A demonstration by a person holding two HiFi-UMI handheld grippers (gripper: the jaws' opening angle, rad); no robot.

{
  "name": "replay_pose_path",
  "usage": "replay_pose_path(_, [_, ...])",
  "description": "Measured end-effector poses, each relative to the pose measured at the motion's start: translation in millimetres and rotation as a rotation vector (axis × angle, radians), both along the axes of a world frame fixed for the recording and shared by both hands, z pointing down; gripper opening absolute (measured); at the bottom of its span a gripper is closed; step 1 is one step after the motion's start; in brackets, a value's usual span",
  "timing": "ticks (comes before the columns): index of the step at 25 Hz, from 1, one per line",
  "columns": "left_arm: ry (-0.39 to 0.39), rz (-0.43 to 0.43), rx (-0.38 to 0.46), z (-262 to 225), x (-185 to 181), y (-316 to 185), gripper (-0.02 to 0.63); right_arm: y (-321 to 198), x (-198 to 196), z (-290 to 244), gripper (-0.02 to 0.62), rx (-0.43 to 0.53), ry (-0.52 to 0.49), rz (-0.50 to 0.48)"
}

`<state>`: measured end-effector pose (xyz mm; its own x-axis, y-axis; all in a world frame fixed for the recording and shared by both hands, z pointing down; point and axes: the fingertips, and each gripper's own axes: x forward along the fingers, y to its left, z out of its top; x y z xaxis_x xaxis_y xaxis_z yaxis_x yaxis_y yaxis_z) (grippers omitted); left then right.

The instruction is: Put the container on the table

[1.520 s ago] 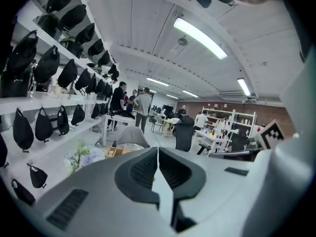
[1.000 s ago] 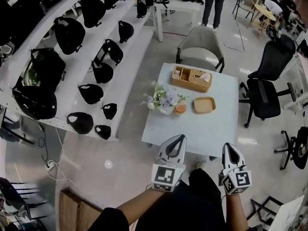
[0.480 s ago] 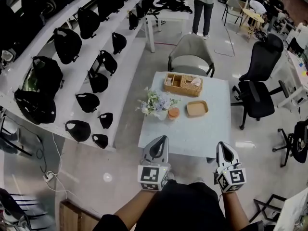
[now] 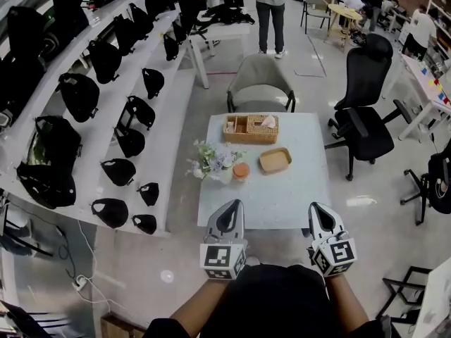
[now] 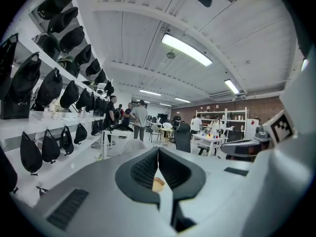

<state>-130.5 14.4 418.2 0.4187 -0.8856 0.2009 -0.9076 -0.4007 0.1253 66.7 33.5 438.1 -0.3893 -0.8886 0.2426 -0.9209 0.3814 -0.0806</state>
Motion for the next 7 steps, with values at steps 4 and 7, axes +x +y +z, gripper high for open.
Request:
replay_pose_path(4, [0.004,0.008,-0.007,2,10,4,0.009,4,9,-1,-0.005,0.006,0.005,0.001])
replay_pose_path(7, [0.008,0.003,-0.009,3,15,7,0.009,5,15,-2,-0.005,0.011,0.010,-0.004])
